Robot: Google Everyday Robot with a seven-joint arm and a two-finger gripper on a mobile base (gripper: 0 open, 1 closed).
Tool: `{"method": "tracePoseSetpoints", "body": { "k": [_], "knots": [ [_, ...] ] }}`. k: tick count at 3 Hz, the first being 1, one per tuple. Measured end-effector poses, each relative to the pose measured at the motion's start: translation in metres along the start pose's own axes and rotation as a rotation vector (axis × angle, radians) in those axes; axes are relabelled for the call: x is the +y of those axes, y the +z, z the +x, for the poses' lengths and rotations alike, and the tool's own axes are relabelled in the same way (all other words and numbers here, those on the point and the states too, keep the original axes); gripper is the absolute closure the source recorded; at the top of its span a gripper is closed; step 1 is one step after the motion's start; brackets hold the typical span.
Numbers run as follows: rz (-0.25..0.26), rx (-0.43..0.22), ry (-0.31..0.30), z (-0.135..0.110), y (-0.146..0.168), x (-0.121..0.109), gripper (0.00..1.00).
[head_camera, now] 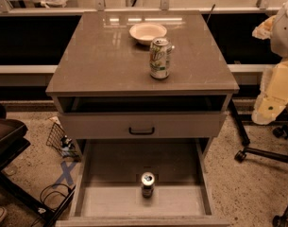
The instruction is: Pick redbull can from bottom drawer and place on counter
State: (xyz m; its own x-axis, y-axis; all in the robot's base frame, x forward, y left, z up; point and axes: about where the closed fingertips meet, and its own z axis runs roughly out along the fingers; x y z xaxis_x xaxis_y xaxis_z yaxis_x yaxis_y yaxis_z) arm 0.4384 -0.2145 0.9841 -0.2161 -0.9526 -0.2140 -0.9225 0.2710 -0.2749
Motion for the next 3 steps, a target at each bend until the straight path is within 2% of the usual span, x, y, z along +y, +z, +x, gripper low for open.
{"method": "tracePoseSetpoints", "body": {
  "k": [1,2,3],
  "knots": [
    [0.000,0.000,0.000,0.000,0.000,0.000,0.00],
    [-0.010,-0.085,0.005,0.000,0.015,0.004,0.00],
    [-0.034,-0.254,0.016,0.008,0.058,0.019,0.00]
  ]
}}
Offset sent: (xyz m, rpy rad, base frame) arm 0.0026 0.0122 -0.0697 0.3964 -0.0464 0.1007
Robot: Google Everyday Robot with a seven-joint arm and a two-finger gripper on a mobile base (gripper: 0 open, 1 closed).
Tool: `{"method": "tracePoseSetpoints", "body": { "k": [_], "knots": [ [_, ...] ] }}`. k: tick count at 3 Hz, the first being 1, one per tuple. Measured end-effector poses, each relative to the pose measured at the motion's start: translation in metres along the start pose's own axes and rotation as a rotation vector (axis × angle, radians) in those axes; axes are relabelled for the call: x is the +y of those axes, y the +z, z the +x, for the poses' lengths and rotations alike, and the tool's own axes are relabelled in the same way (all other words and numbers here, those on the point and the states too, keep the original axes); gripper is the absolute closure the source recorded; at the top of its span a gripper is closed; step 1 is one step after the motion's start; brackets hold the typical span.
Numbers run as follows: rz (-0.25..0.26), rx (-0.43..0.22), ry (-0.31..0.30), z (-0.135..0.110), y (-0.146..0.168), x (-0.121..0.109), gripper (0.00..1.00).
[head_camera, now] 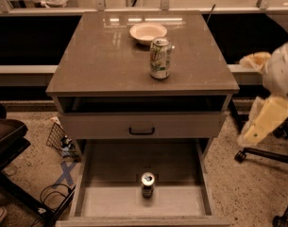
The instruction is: Pick redbull can from bottom drawer and place on counter
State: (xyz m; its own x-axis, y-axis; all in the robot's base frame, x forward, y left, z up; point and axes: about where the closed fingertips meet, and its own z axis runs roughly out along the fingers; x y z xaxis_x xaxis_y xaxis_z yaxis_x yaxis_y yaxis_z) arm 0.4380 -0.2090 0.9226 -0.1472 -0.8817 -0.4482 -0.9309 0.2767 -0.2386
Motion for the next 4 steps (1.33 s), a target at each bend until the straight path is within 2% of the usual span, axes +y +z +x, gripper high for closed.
{"method": "tracePoseSetpoints", "body": {
  "k": [1,2,3,4],
  "knots": [
    [0.008,-0.182,0.034,0.024,0.047,0.014,0.00],
    [0.033,-0.409,0.073,0.032,0.081,0.026,0.00],
    [0.053,-0.590,-0.025,0.035,0.109,0.038,0.00],
    [0.050,-0.589,-0.016,0.034,0.108,0.038,0.00]
  ]
}}
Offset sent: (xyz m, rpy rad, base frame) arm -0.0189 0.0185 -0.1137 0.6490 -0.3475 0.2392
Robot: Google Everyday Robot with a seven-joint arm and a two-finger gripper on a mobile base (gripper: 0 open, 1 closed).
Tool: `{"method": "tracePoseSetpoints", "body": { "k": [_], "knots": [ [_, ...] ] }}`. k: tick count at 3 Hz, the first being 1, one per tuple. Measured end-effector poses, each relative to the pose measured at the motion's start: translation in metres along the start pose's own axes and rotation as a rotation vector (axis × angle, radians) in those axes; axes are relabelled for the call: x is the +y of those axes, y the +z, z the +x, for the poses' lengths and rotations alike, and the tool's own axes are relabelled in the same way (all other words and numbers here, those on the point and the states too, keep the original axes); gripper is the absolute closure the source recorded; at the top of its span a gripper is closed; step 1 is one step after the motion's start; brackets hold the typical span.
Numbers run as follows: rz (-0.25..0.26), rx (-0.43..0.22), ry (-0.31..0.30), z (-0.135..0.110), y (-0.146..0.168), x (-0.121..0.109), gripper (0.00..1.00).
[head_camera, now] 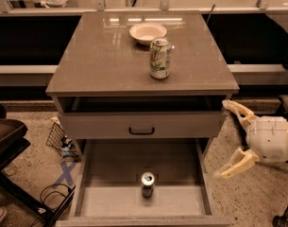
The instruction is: Pick redbull can from bottom drawer and place on counter
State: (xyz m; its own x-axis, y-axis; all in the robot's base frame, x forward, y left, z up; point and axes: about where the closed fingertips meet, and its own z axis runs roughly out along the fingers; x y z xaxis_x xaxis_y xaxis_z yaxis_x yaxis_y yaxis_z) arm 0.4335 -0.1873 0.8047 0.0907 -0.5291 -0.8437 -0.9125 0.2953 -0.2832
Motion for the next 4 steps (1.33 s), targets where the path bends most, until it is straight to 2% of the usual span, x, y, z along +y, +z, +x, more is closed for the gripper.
{"method": "tracePoseSetpoints", "body": {
  "k": [1,2,4],
  "knots": [
    [-0.019,-0.025,0.039,0.021,0.017,0.002,0.00],
    [-0.065,-0.086,0.066,0.062,0.057,0.013,0.00],
    [-0.157,-0.146,0.109,0.143,0.137,0.055,0.00]
  ]
}}
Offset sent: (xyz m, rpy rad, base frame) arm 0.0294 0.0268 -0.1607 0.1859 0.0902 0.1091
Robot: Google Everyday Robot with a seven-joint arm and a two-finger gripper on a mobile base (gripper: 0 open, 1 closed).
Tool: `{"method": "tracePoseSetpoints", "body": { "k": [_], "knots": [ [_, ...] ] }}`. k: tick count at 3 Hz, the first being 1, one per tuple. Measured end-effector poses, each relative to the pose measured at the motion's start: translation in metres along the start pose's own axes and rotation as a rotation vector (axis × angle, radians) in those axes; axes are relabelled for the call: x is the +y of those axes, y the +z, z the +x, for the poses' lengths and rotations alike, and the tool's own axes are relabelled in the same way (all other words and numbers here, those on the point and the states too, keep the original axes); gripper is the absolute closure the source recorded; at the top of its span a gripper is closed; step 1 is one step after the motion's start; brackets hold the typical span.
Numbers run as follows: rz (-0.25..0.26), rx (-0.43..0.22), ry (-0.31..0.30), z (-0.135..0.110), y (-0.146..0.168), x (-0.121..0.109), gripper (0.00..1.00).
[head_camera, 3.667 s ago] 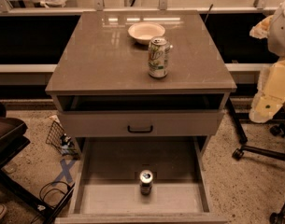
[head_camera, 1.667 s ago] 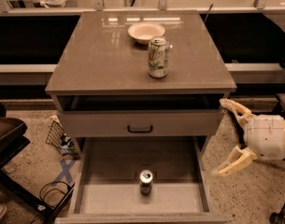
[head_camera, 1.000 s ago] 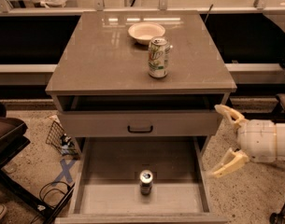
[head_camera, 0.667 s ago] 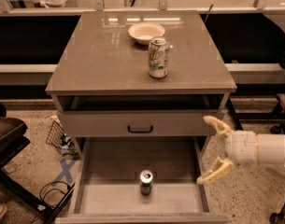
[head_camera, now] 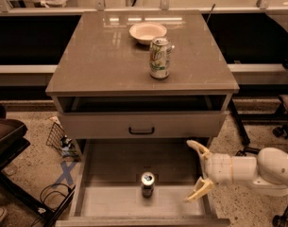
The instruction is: Pick redbull can from bottom drawer and place on counter
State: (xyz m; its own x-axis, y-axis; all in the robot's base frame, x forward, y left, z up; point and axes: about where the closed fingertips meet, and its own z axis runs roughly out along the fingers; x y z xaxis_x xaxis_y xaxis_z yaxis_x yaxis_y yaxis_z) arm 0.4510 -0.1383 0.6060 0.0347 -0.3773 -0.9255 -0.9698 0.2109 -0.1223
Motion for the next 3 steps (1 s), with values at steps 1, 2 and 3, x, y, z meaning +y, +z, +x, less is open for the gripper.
{"method": "tracePoseSetpoints", "body": {
  "k": [1,2,3],
  "knots": [
    [-0.031,-0.002,0.037,0.047,0.036,0.018,0.00],
    [-0.046,-0.004,0.053,0.065,0.062,0.022,0.00],
    [-0.079,-0.007,0.051,0.073,0.096,0.021,0.00]
  ]
}}
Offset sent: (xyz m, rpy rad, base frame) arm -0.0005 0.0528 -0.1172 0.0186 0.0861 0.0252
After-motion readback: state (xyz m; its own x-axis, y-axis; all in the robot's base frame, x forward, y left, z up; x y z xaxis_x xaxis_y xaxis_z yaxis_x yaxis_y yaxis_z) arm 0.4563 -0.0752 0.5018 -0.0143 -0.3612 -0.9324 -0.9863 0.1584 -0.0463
